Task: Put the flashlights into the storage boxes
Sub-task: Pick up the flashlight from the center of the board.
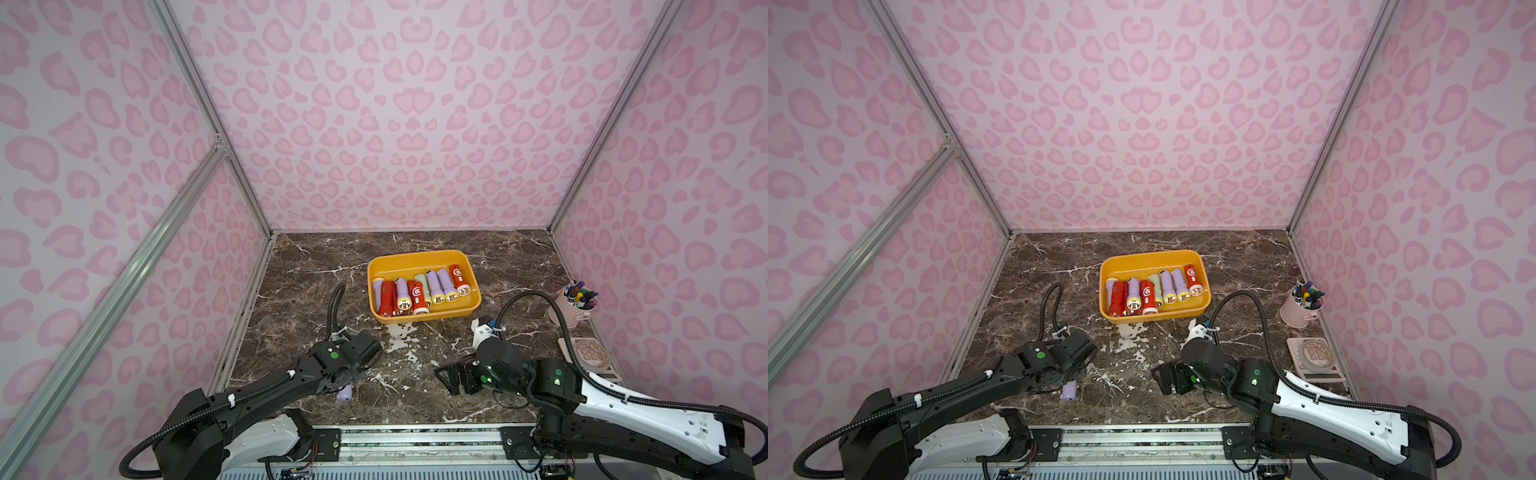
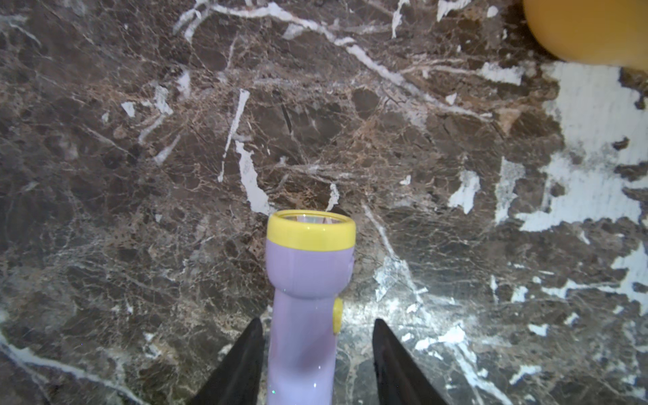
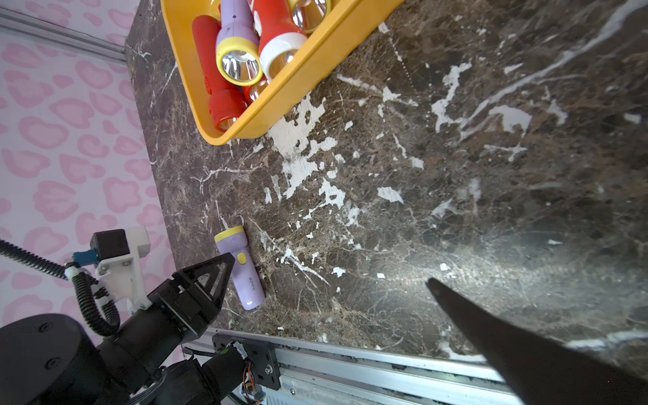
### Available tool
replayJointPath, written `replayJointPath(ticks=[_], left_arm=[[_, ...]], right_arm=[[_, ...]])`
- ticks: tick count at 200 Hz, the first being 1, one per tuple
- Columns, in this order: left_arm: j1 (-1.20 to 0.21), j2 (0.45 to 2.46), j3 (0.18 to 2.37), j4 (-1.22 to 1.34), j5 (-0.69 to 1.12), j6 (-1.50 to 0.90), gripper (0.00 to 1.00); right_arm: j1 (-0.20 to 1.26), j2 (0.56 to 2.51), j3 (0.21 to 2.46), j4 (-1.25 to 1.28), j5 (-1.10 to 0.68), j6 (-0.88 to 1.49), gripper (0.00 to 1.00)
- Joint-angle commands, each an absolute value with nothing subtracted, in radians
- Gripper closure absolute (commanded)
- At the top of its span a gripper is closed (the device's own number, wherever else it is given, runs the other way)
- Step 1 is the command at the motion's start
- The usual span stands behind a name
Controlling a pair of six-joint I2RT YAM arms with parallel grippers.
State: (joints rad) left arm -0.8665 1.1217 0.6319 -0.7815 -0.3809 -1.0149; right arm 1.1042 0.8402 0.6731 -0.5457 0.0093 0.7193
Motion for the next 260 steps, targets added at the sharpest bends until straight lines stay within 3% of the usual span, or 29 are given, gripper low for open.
replayJointPath(ticks=[1,53,146,165,194,239,260], left_arm=[[-0.897,1.128,0.62,-0.772,-0.392,-1.087,0.49],[-0.983,1.16,0.57,-0.774,-0.405,-1.173,0.49],[-0.989,1.233,0.525,-0.69,-0.405,-1.177,0.49],[-0.989,1.261,0.536,-0.682,-0.41,-1.167,0.54],[-0.991,1.284,0.571,-0.682,-0.4,-1.146,0.77],[-1.024,1.281,0.734,-0.793,-0.429,-1.109,0.86],[-1.029,1.304,0.851,-0.832,-0.449,-1.066,0.86]], right_arm=[[1.105,0.836,0.655,-0.529,0.031,0.725,0.01],[1.103,0.824,0.638,-0.537,0.031,0.722,0.01],[1.089,0.815,0.633,-0.55,0.028,0.718,0.01],[1.086,0.806,0.634,-0.563,0.03,0.715,0.01],[1.077,0.788,0.641,-0.585,0.033,0.716,0.01],[1.031,0.758,0.656,-0.616,0.009,0.69,0.01],[0.967,0.722,0.661,-0.632,-0.022,0.668,0.01]])
